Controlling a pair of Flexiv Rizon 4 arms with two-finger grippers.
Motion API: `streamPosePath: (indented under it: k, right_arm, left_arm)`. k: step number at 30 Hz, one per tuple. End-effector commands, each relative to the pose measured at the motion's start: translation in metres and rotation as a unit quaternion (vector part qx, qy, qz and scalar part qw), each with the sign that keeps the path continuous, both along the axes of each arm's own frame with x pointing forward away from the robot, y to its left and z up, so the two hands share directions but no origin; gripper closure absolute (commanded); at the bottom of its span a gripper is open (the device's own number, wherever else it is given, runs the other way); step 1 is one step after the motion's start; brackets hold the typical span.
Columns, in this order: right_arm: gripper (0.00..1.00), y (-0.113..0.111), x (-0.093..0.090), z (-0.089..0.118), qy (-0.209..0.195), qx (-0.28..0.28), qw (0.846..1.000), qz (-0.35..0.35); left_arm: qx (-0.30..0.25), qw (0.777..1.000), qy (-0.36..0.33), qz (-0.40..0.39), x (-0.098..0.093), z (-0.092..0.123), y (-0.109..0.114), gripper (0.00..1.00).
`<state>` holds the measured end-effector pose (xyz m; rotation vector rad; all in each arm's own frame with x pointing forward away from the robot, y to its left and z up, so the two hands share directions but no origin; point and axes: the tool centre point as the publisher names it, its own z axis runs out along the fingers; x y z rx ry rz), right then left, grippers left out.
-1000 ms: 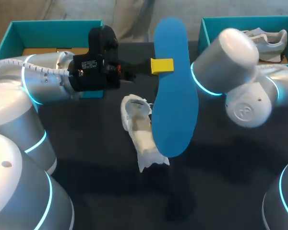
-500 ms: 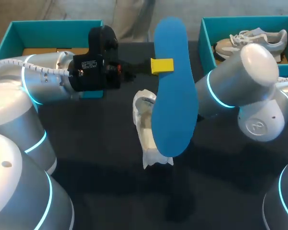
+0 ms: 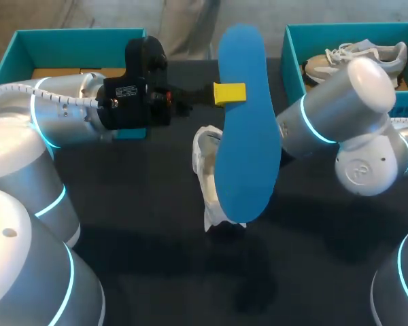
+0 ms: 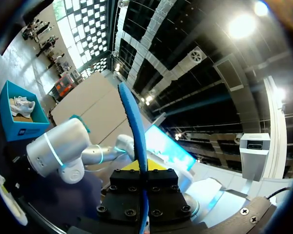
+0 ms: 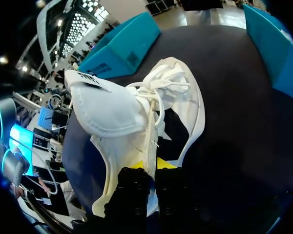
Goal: Take the shoe out of the shoebox, open the shoe tongue, remove and reinsert the insole, then place the shoe into the shoebox
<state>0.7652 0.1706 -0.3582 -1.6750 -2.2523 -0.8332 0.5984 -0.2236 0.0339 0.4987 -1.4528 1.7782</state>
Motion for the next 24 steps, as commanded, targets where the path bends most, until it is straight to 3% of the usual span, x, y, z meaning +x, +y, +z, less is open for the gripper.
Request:
streamPosePath:
  k: [1,4,6,7,12,19,24]
  right_arm:
    - [1.0,0.003,0.002,-0.013,0.003,0.021,1.0,0.0]
    - [1.0,0.004,0.002,-0.014,0.004,0.025,1.0,-0.002]
    - [0.42,0.005,0.002,-0.012,0.0,0.025,1.0,-0.002]
    - [0.0,0.006,0.001,-0.01,-0.006,0.026,1.0,-0.004]
    - [0.0,0.007,-0.005,0.004,-0.028,0.027,0.999,-0.007]
    - [0.0,0.007,-0.011,0.031,-0.089,0.044,0.995,-0.012]
    - [0.0,0.007,-0.011,0.031,-0.089,0.044,0.995,-0.012]
  left_arm:
    - [-0.002,1.0,0.0,0.001,-0.001,0.0,0.0,1.0]
    - [-0.002,1.0,0.0,0.001,-0.001,0.0,0.0,1.0]
    - [-0.002,1.0,0.0,0.001,-0.001,0.0,0.0,1.0]
    - [-0.002,1.0,0.0,0.001,-0.001,0.0,0.0,1.0]
    - [-0.002,1.0,0.0,0.001,-0.001,0.0,0.0,1.0]
    - [-0.002,1.0,0.0,0.001,-0.001,0.0,0.0,1.0]
    - [-0.002,1.0,0.0,0.001,-0.001,0.0,0.0,1.0]
